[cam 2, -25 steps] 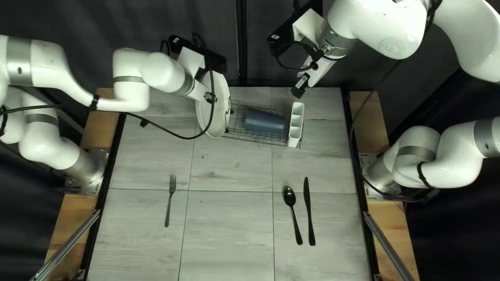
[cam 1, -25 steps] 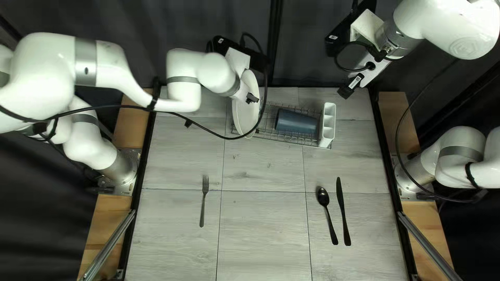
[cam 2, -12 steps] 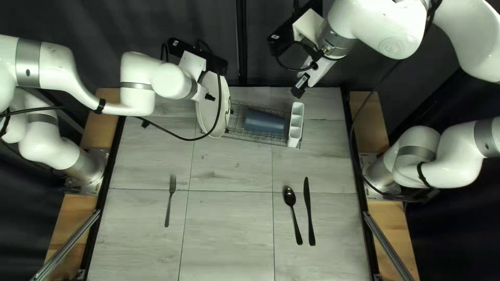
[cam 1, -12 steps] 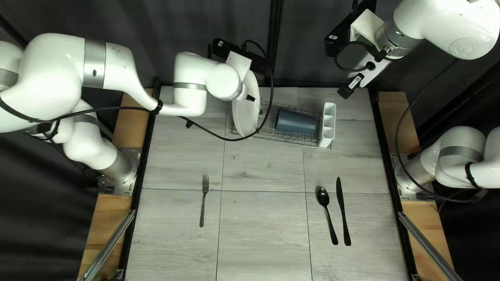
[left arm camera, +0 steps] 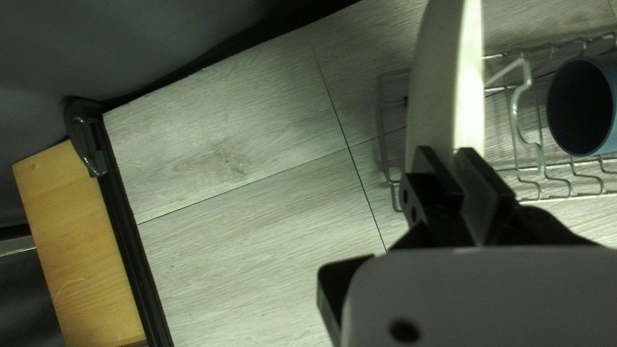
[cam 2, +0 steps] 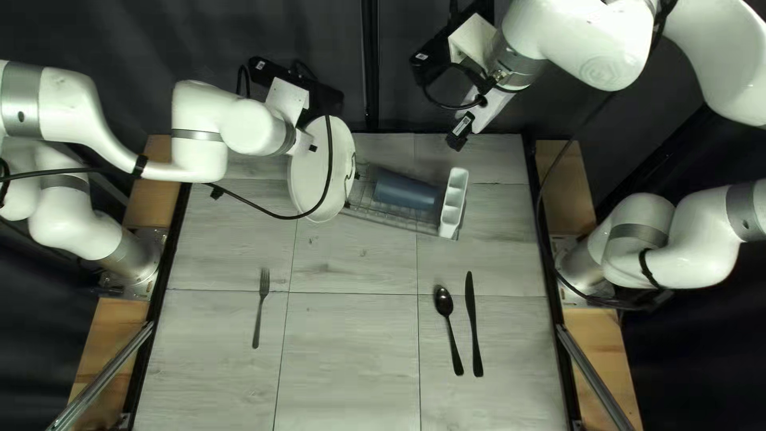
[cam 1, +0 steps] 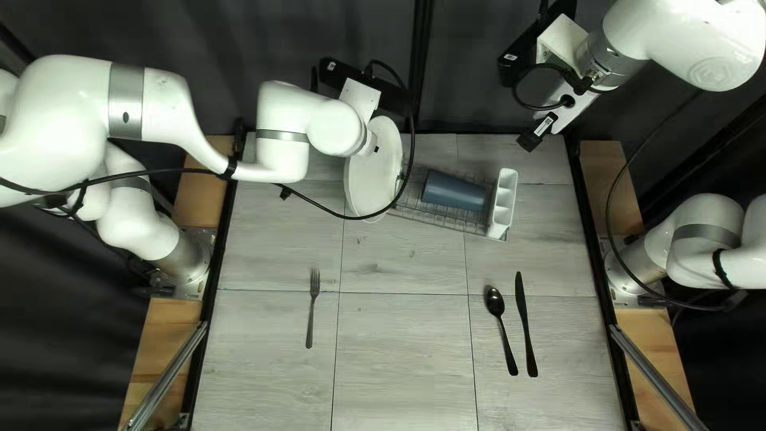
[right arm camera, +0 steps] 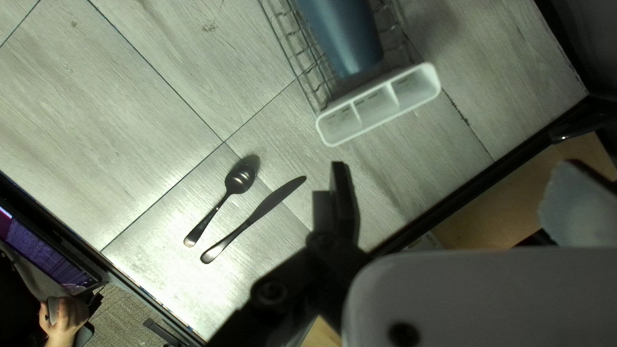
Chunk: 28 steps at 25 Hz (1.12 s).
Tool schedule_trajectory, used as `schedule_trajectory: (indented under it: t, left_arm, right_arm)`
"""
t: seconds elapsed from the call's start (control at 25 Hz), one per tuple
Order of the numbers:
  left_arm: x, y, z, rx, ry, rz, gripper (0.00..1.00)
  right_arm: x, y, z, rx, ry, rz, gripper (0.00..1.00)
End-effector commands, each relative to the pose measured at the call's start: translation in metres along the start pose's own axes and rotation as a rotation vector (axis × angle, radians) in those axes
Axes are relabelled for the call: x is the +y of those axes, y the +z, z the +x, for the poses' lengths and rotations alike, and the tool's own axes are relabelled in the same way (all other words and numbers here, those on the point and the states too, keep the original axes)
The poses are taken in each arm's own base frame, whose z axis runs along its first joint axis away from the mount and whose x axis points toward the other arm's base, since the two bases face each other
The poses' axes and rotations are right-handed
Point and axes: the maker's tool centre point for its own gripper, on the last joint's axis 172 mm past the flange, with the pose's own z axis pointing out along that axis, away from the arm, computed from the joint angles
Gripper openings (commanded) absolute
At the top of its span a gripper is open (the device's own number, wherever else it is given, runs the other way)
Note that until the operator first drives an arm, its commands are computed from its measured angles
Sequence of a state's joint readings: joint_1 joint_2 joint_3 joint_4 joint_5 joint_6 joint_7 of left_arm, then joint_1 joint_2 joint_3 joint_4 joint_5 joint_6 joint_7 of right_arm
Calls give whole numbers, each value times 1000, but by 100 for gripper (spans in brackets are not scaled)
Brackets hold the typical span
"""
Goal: Pick up and place plate onto table. Place down one fork to the left of the plate. Place spoon and knife to the right of the plate. Place cup above the knife and spoon
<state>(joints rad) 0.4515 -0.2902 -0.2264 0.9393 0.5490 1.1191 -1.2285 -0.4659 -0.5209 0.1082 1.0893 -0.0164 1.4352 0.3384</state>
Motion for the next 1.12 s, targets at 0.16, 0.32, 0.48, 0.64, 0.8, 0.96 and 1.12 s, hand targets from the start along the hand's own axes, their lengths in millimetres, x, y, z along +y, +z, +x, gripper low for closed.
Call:
schedule_trajectory:
  t: [0.16,0.32,0.48,0.64,0.8,0.96,1.12]
  left_arm:
    - [-24,-50,4,56,-34,13,0]
    - [-37,-65,-16,66,-52,7,1]
    - [-43,-76,-67,50,-53,-48,0]
    - [-33,-90,-112,24,-24,-146,0]
    - [-19,-102,-157,0,24,-248,0]
    - [-9,-101,-181,-36,66,-333,0]
    - [9,-92,-195,-63,104,-387,0]
  right_arm:
    - [0,0,0,0,0,0,100]
    - [0,0,0,0,0,0,100]
    - [0,0,0,0,0,0,100]
    - [0,0,0,0,0,0,100]
    - [0,0,0,0,0,0,100]
    - [0,0,0,0,0,0,100]
    - [0,0,0,0,0,0,100]
